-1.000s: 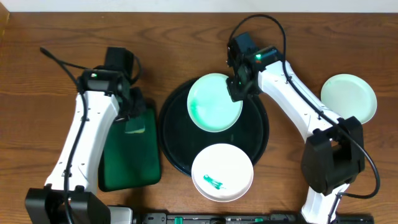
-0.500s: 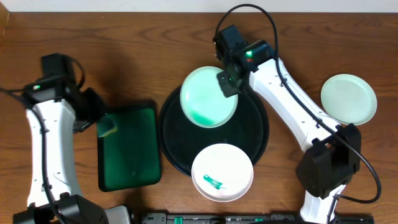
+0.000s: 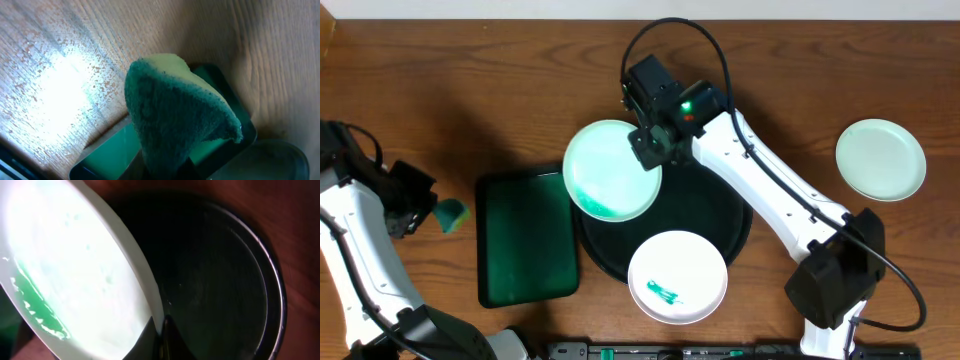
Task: Clean dirty plates on tray and stack at the side
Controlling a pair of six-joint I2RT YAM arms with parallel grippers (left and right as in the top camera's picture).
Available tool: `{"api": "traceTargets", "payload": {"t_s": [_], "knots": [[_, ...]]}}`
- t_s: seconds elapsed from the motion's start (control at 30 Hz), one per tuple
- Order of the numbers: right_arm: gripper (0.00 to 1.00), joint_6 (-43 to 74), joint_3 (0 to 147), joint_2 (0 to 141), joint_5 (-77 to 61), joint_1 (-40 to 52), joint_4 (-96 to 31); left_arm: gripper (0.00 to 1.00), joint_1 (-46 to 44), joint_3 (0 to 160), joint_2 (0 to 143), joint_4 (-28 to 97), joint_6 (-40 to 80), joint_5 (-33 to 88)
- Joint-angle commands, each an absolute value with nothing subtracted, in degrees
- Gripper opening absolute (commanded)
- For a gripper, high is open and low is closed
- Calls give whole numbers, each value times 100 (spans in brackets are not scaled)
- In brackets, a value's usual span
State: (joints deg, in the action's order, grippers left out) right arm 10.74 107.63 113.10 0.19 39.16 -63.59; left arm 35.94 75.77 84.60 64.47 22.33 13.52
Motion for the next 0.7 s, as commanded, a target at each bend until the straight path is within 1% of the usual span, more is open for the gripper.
{"api": "traceTargets", "payload": {"t_s": [0.0,0.37,0.53,0.67], "knots": [[1,1236,11174,11277,-30,3911,-6340,7,3610,7590,8385,6519,2241,1568],[1,1264,11439,11590,-51,4399,-5935,7,3647,7590,8379,6536,2287,1610],[1,1288,11439,11972,-40,4731,-5664,7,3859,7590,8379,6534,2327,1610],[1,1415,11439,12105,301,4923,-5505,7,4095,7590,8379,6504,2434,1608]]}}
